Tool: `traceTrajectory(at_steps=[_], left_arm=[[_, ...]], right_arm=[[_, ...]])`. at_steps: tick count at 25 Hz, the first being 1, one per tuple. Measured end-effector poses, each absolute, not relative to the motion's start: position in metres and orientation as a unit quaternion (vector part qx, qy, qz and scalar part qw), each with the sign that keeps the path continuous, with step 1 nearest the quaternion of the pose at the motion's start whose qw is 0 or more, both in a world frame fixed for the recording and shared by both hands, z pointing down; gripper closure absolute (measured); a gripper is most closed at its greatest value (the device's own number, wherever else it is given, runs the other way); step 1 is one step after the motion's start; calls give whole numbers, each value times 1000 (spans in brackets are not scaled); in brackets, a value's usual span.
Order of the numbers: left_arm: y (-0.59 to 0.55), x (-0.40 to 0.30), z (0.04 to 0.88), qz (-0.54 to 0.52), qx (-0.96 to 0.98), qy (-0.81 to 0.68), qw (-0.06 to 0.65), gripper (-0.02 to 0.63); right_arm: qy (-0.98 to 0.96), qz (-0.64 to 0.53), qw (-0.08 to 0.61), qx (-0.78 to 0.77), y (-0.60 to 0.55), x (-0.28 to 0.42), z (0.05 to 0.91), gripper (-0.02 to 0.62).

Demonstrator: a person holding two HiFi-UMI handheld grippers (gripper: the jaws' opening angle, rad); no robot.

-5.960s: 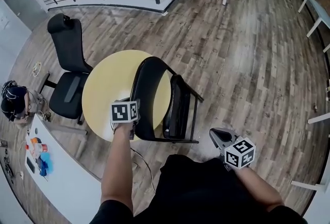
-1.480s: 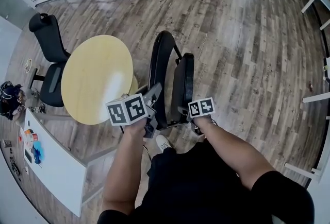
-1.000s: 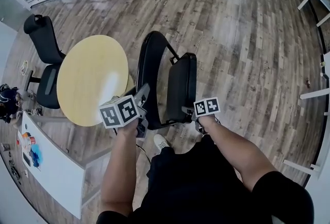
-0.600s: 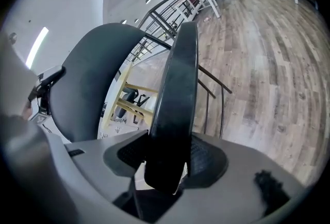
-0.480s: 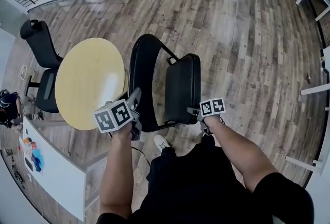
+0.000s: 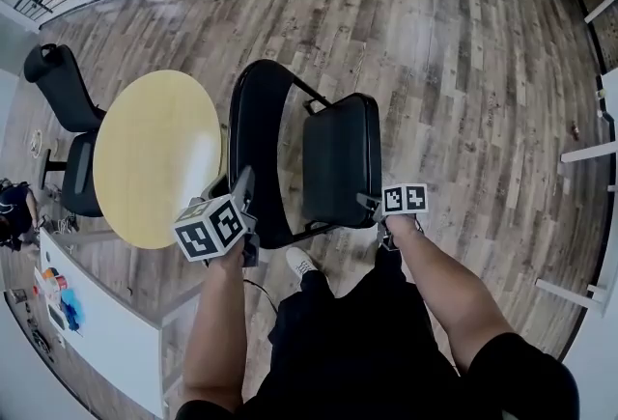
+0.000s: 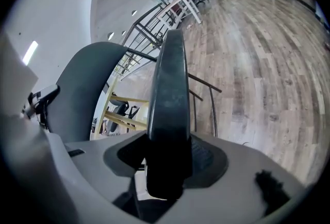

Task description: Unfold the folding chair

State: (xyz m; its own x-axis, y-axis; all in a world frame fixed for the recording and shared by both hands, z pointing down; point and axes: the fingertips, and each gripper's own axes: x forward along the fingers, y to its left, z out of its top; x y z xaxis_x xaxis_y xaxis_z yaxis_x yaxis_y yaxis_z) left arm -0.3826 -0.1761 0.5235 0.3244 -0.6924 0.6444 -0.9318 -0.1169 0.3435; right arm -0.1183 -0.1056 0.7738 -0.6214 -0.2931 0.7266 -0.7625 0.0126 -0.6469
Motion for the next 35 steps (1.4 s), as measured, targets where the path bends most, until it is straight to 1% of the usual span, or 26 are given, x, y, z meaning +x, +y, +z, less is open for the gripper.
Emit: traceTrajectory(at_steps=[11, 23, 35], left_arm=[[-174, -393, 548, 164, 717, -558, 385, 477], [-176, -368, 572, 163, 718, -572, 362, 474], [-171, -349, 583, 162, 718, -573, 360, 474]], right_arm=[[-672, 593, 140, 421, -104, -68, 805, 382], [-677, 617, 86, 393, -99, -2, 850, 382], [-683, 627, 56, 370, -93, 30, 877, 380]])
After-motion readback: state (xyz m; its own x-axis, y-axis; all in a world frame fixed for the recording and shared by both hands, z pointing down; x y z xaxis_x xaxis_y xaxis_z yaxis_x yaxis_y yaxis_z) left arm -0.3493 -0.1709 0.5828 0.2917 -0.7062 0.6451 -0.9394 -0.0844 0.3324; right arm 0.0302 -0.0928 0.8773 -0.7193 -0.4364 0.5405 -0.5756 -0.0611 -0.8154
